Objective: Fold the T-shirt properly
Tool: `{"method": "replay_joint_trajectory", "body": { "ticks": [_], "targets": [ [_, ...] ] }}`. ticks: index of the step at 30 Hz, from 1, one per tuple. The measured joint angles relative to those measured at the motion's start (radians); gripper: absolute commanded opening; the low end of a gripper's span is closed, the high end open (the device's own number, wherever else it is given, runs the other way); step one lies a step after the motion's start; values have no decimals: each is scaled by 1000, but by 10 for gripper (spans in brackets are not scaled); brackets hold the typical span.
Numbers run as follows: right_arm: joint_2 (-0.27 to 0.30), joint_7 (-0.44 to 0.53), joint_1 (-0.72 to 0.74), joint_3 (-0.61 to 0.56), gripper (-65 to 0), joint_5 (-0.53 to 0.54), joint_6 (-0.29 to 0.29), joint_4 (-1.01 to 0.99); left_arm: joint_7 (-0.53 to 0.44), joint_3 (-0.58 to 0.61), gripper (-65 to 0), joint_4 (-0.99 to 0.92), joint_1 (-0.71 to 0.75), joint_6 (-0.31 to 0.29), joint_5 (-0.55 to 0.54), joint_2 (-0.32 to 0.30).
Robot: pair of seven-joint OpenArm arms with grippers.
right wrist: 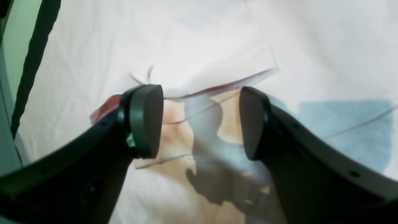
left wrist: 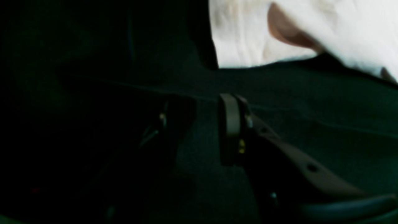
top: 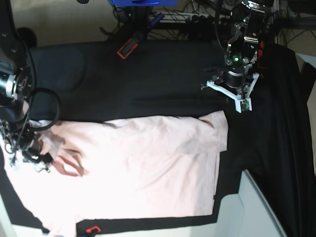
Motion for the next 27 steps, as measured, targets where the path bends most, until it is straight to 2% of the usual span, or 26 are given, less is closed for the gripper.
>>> {"method": "replay_joint_trajectory", "body": {
  "ticks": [5, 7, 9, 14, 16, 24, 27],
  "targets": [
    [-6, 3, 0, 2, -297, 0, -1, 0, 0, 0, -442, 0, 0, 0, 0, 0],
    [-10, 3, 0, 2, -299, 1, -19, 0, 0, 0, -442, 0, 0, 0, 0, 0],
    [-14, 4, 0, 2, -325, 1, -23, 0, 0, 0, -442, 0, 2, 0, 0, 0],
    [-29, 0, 11, 2, -588, 5, -23, 0, 0, 0, -442, 0, 17, 0, 0, -13],
    [-28, 0, 27, 1, -650, 4, -24, -3, -1, -2, -442, 0, 16, 1, 0, -14],
    [-27, 5, 57, -2, -649, 0, -23, -4, -1, -1, -442, 0, 13, 0, 0, -14],
    [-24, -25, 66, 3, -621, 0, -24, -4, -1, -1, -442, 0, 11, 0, 0, -14]
  ]
}}
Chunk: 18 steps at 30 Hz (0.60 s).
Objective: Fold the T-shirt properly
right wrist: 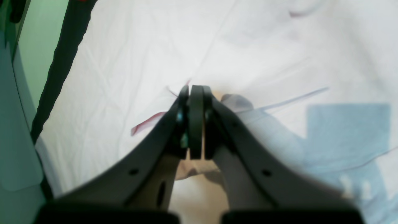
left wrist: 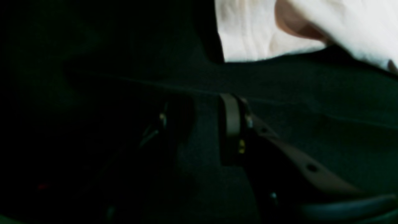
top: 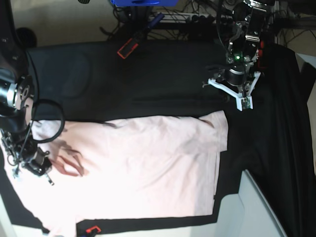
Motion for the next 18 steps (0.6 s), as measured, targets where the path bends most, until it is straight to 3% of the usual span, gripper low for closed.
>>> {"method": "replay_joint_trajectory", "body": {
  "ticks": [5, 10, 18],
  "targets": [
    [-3, -121, 3, 37, -335, 37, 1, 0, 0, 0, -442, 0, -4, 0, 0, 0],
    [-3, -144, -57, 230, -321, 229, -1, 6, 0, 0, -442, 0, -5, 0, 0, 0],
    [-34, -129, -53, 245, -321, 250, 2, 5, 0, -1, -442, 0, -5, 0, 0, 0]
  ]
}}
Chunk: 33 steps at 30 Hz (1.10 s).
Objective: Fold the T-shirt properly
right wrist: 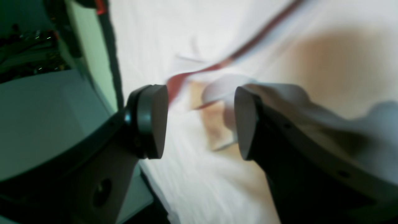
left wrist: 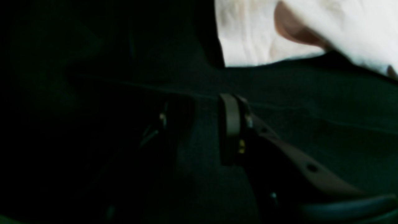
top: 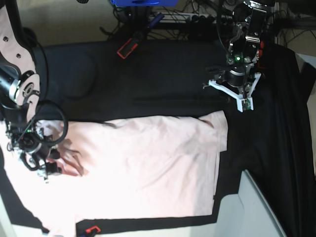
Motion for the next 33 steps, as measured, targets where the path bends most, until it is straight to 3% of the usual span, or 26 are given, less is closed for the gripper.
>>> {"method": "replay_joint_trajectory", "body": {
  "ticks": [7, 12, 18, 20, 22, 28, 30, 33],
  "targets": [
    [8, 46, 15, 0, -321, -7, -14, -1, 0, 0, -442, 0, 0, 0, 0, 0],
    [-21, 39, 80, -2, -321, -150, -7, -58, 0, 0, -442, 0, 0, 0, 0, 0],
    [-36, 68, 91, -2, -321, -163, -8, -85, 0, 0, -442, 0, -10, 0, 0, 0],
    [-35, 73, 94, -2, -321, -162, -42, -85, -3, 0, -442, 0, -15, 0, 0, 0],
    [-35, 76, 99, -2, -361, -163, -92, -85, -3, 0, -442, 0, -16, 0, 0, 0],
    [-36, 75, 97, -2, -537, -162, -98, -85, -3, 0, -442, 0, -16, 0, 0, 0],
    [-35, 75, 96, -3, -637, -162, -98, -85, -3, 0, -442, 0, -16, 0, 0, 0],
    [-32, 75, 96, -3, -646, -163, -98, -84, -3, 0, -442, 0, -16, 0, 0, 0]
  ]
}}
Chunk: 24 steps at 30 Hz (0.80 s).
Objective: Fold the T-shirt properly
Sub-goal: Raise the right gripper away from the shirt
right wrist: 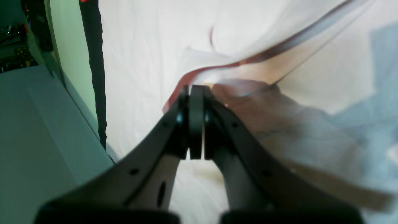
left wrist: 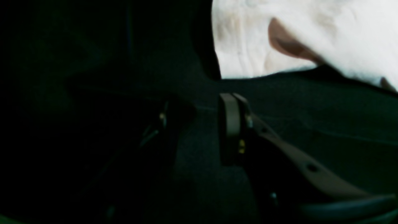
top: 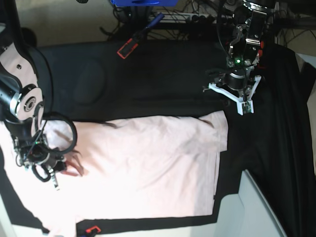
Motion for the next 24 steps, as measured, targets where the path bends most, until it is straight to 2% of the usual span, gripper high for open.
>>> {"method": "replay_joint_trajectory", "body": {
  "ticks": [5, 9, 11, 15, 18, 20, 22, 24],
  "targets": [
    [24, 3, 0, -159, -650, 0, 0, 2, 4, 10, -443, 15, 2, 0, 1, 0],
    [60, 72, -38, -184, -650, 4, 4, 8, 3, 11, -443, 86, 2, 0, 2, 0],
    [92, 70, -75, -192, -650, -2, 3, 15, 5, 11, -443, 115, -6, 0, 2, 0],
    [164, 63, -164, -396, -650, -3, 49, 143, 3, 33, -443, 95, -68, 0, 4, -1],
    [198, 79, -209, -511, -650, 3, 67, 262, 112, 100, -443, 34, -130, 0, 4, -4],
    [206, 79, -275, -515, -650, 10, 76, 361, 143, 117, -435, 18, -150, -6, -9, 7],
    [212, 64, -364, -466, -638, 7, 66, 451, 153, 112, -433, 18, -153, -4, -11, 14],
    [217, 51, -458, -370, -569, 3, 63, 530, 154, 106, -432, 43, -140, 3, -65, 14]
  ]
}}
